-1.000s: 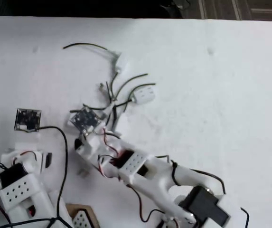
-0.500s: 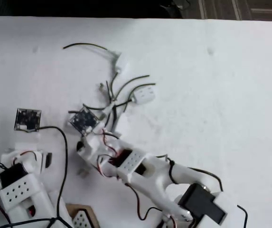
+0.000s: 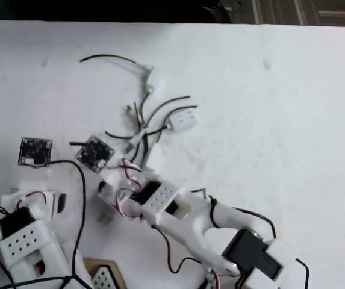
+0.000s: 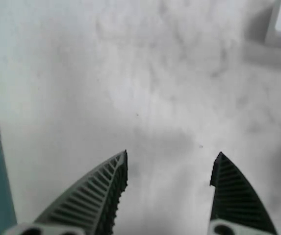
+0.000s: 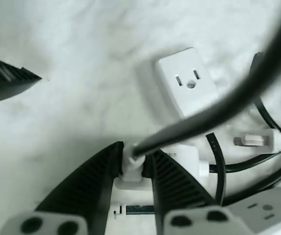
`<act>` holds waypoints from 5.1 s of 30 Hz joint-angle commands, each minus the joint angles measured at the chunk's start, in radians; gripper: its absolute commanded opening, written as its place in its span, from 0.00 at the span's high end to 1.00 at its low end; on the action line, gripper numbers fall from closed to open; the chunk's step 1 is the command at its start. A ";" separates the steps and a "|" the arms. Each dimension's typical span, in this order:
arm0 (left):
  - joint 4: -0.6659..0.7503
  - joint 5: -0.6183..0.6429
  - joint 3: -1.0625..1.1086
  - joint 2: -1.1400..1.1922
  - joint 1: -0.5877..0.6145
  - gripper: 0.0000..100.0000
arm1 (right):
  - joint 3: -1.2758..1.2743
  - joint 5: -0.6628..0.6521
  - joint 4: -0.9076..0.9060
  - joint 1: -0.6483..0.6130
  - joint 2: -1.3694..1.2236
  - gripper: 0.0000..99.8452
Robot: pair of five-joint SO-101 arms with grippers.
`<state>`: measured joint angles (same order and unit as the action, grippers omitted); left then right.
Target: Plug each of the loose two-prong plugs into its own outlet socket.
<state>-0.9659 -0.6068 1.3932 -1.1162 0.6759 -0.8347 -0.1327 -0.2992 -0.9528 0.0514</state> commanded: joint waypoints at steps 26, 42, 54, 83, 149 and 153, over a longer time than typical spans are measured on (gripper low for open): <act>0.011 0.012 -0.002 -0.016 -0.028 0.72 | -0.017 -0.021 -0.214 0.015 0.219 0.81; 0.009 0.081 -0.009 -0.018 -0.099 0.72 | -0.021 -0.020 -0.644 0.022 0.780 0.78; -0.121 0.106 -0.155 -0.018 -0.337 0.72 | -0.025 -0.018 -0.825 0.229 0.926 0.78; 0.074 0.239 -0.012 -0.008 -0.699 0.66 | -0.269 -0.018 -0.708 0.348 1.073 0.78; -0.723 0.244 -1.392 0.484 -0.707 0.95 | -0.269 0.077 -0.710 0.355 1.075 0.78; -0.741 0.238 -1.441 0.484 -0.704 0.95 | -0.269 0.077 -0.710 0.355 1.075 0.78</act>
<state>-1.6962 -0.3567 0.0245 -0.5884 -0.0284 -1.1063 -0.0652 -1.0265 -0.6061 1.1070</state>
